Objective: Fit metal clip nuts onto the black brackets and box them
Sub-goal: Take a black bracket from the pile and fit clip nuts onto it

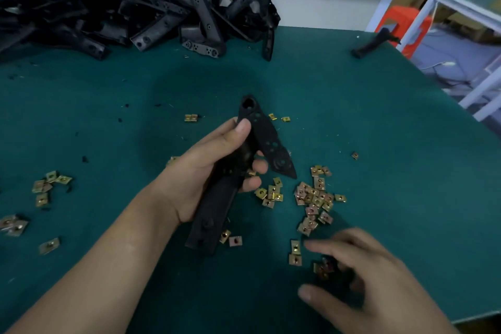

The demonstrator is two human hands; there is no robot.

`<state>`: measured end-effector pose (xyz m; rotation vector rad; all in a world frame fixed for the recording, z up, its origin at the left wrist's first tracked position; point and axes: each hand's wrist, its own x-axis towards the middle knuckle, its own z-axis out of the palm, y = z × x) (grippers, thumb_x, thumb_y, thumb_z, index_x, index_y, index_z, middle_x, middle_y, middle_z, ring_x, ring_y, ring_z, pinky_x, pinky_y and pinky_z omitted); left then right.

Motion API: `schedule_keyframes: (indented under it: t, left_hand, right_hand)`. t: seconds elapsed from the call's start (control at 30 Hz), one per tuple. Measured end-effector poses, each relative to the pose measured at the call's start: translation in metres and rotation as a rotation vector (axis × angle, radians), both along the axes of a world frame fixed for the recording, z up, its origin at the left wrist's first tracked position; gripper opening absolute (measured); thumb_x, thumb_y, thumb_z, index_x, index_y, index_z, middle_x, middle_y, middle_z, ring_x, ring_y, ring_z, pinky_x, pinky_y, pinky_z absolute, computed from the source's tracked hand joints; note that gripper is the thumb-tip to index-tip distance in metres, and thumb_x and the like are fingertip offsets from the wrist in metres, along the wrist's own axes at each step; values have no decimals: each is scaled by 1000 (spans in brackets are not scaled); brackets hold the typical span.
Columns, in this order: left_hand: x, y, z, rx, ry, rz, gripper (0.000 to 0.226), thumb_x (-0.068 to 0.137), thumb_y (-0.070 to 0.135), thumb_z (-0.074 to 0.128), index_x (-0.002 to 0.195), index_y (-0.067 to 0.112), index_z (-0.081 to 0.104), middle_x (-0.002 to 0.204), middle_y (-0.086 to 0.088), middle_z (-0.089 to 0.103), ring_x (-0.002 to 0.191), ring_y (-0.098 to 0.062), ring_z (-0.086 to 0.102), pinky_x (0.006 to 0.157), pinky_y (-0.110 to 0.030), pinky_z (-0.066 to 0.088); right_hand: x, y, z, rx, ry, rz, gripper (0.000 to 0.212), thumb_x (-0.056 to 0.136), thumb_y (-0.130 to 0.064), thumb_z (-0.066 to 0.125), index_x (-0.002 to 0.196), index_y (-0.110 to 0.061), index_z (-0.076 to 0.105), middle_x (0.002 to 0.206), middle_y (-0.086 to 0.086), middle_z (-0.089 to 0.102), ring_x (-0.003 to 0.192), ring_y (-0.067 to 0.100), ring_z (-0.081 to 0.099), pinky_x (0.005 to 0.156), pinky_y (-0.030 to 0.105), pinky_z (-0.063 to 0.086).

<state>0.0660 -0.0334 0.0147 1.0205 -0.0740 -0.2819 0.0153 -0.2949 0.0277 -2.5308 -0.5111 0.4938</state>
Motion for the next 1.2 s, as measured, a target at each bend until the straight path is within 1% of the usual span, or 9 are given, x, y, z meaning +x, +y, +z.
schedule_keyframes:
  t: [0.07,0.17,0.27,0.4,0.67,0.77,0.93,1.07,1.2]
  left_hand:
    - [-1,-3,0,27,-41,-28,29,95,41,59,102,13,63,85,-3,68,70,-14,65,65,-22,55]
    - [-2,-3,1,21,-63,-94,24,97,36,56,98,15,69,87,-6,70,74,-15,66,69,-23,55]
    - [-3,-1,0,4,-69,-135,23,94,39,65,98,16,72,89,-7,70,79,-17,67,75,-27,56]
    - [-3,2,1,-3,-62,-169,26,91,43,68,97,19,73,90,-5,70,80,-16,68,77,-28,57]
    - [-1,6,0,-52,-74,-186,22,93,37,66,97,16,71,86,-8,70,75,-16,68,72,-27,57]
    - [0,6,1,-100,-65,-154,22,97,27,58,115,15,55,81,-10,67,69,-19,65,65,-27,56]
    - [2,9,0,-123,-90,-111,30,97,22,53,125,20,45,81,-6,66,66,-18,63,61,-27,52]
    - [4,15,-5,-96,-124,-95,26,98,22,60,121,19,49,81,-5,68,65,-17,64,61,-26,54]
    - [9,20,-13,-107,-156,-74,28,96,27,66,121,19,55,91,-6,69,67,-14,64,61,-25,54]
  right_hand:
    - [-7,8,-12,40,-116,-8,43,68,-67,73,109,-60,63,106,-28,54,108,-5,49,81,5,37]
    - [-8,15,-23,117,-288,-48,34,72,-43,86,104,-44,75,99,-23,59,100,2,53,85,5,37]
    - [-5,20,-26,176,-314,-44,28,75,-31,87,99,-38,76,97,-22,60,102,1,51,89,3,33]
    - [1,26,-25,218,-317,-39,26,77,-16,86,86,-33,70,88,-22,61,97,-2,51,81,3,35]
    - [11,36,-24,194,-365,-13,20,88,-15,73,96,-33,70,88,-20,56,86,1,55,74,5,40]
    - [20,40,-18,304,-347,-57,29,92,-12,67,96,-40,68,90,-15,58,84,1,61,71,4,41]
    - [58,50,10,551,-59,-97,28,99,-11,59,91,-33,75,75,-7,67,70,2,67,65,9,43]
    - [97,67,25,813,226,-133,15,94,-14,63,95,-21,75,88,3,76,83,11,71,87,36,56]
    - [127,85,29,967,555,15,18,85,-16,63,99,-7,70,86,7,71,77,12,67,74,19,55]
